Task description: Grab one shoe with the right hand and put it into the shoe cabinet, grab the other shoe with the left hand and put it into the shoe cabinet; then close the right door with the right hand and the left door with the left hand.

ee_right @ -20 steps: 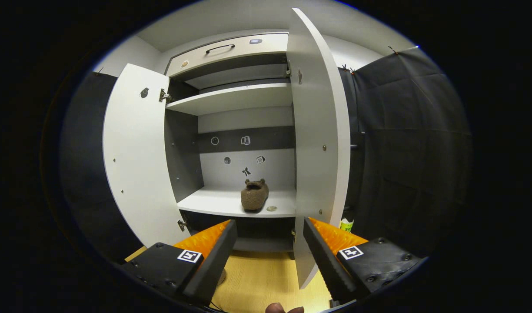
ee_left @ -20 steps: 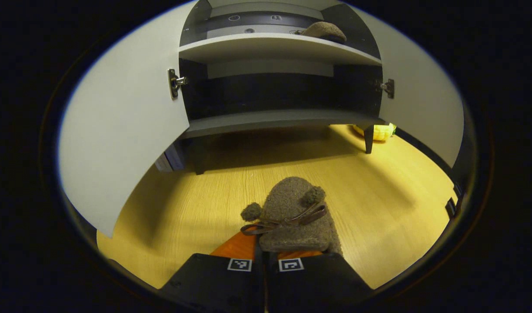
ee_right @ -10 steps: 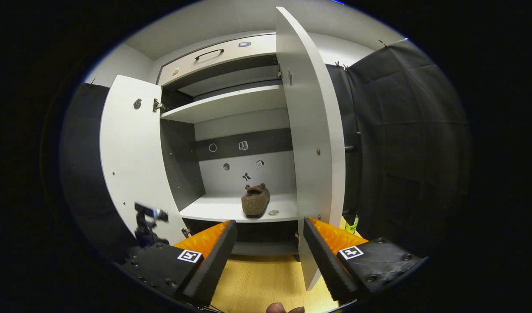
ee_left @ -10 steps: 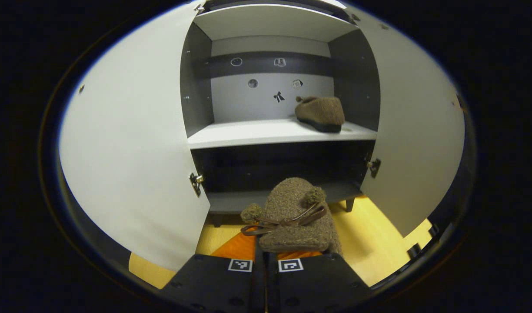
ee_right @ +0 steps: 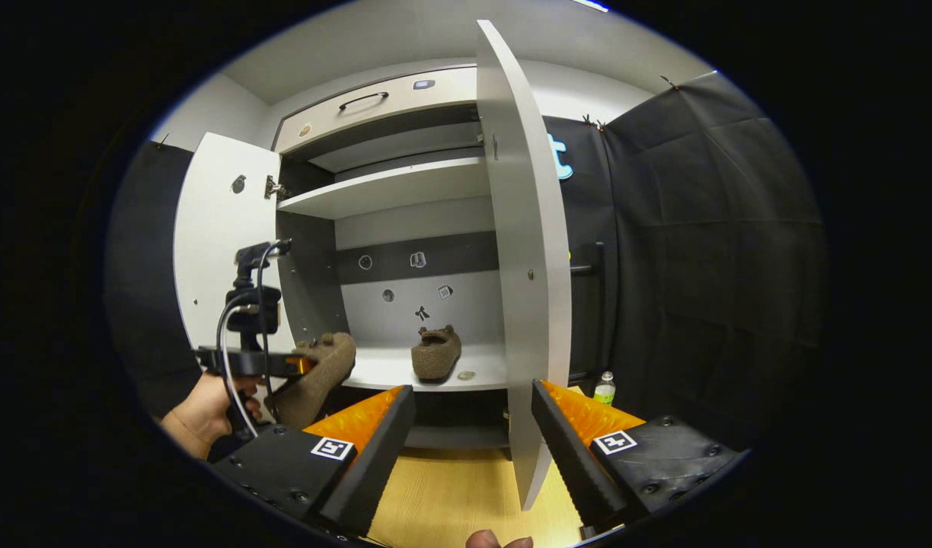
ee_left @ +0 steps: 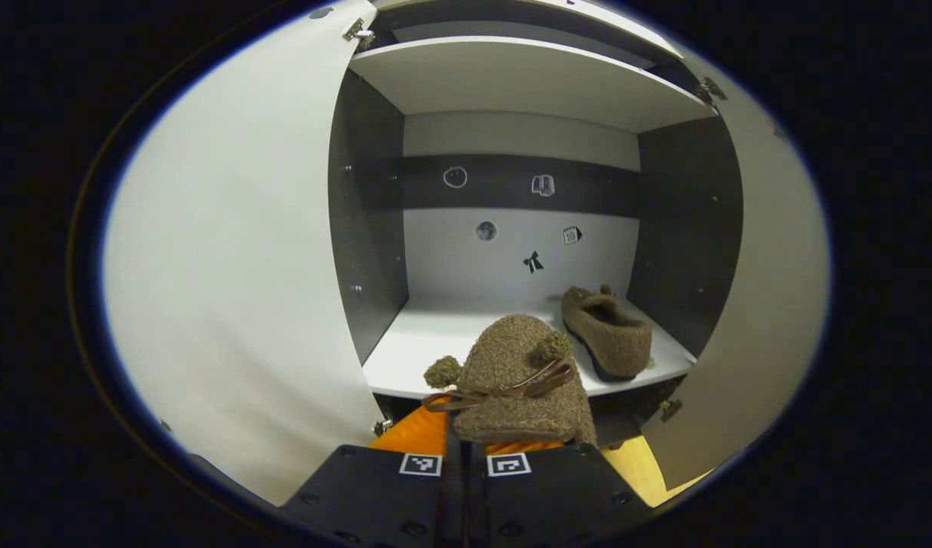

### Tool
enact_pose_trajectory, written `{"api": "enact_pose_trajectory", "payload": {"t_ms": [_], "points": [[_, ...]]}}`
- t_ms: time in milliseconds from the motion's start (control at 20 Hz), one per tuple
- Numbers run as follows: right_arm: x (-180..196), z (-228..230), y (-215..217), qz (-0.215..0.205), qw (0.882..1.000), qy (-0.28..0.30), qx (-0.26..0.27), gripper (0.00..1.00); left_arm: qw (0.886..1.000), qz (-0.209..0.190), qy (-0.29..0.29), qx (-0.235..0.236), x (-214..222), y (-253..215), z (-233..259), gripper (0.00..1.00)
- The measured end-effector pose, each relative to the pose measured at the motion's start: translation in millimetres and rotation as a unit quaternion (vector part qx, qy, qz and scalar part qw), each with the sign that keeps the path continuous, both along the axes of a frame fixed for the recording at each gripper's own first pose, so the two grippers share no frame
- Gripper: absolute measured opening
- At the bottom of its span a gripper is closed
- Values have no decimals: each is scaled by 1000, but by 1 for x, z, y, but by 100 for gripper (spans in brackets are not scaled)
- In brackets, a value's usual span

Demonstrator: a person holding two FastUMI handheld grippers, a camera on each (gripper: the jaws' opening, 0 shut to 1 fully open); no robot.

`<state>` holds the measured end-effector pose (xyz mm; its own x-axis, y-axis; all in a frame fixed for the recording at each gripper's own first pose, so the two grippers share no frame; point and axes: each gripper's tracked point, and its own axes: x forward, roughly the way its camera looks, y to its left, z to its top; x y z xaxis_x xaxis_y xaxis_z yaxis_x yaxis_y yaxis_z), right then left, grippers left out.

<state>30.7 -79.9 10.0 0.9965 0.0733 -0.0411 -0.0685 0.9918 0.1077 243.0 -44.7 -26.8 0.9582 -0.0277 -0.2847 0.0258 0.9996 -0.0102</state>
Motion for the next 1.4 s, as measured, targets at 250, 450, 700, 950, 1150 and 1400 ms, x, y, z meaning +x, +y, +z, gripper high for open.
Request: {"api": "enact_pose_trajectory", "payload": {"t_ms": [250, 450, 700, 950, 1150, 1400], "points": [[-8, -1, -8, -6, 1000, 0, 0, 98, 1000, 0, -8, 17, 59, -7, 21, 7], [-14, -1, -14, -4, 1000, -2, 12, 98, 999, 4, 4, 34, 109, -14, 17, 7], [-20, -11, -35, -20, 1000, 3, 3, 98, 997, 15, 9, 71, 171, -13, 0, 7], [-26, -13, -65, -57, 998, 6, 0, 99, 994, 21, 26, 102, 213, -17, -29, 7], [-31, -24, -80, -73, 997, 22, -4, 98, 992, 9, 41, 122, 226, -25, -43, 7], [-29, -29, -92, -86, 996, 27, 3, 98, 990, 3, 50, 132, 219, -30, -41, 14]]}}
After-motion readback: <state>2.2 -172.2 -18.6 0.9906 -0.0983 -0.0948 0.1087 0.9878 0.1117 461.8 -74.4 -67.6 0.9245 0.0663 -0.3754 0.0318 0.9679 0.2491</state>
